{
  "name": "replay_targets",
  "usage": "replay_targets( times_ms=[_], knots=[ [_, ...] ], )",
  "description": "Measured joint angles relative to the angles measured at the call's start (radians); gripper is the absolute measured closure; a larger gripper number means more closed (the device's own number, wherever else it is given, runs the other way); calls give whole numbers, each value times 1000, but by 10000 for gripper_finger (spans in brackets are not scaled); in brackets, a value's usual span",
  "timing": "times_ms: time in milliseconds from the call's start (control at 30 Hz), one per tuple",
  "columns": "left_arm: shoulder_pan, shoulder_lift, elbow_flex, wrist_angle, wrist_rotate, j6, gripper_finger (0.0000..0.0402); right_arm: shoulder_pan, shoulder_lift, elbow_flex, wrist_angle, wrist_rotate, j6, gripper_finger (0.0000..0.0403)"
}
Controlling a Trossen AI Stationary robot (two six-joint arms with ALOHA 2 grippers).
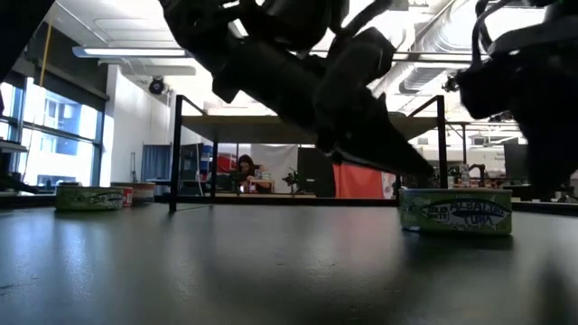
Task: Stack canned seafood by type on shelf
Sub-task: Stack the green tuna can on top of the green tuna can on the shelf
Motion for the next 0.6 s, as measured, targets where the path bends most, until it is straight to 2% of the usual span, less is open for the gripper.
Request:
replay_targets(
  times_ms=[233,600],
  knots=[
    [26,0,0,-34,-6,2,402,-50,0,-34,13,22,-14,403],
    [7,5,0,-39,-2,11,401,-102,0,-34,70,18,-51,403]
  ],
)
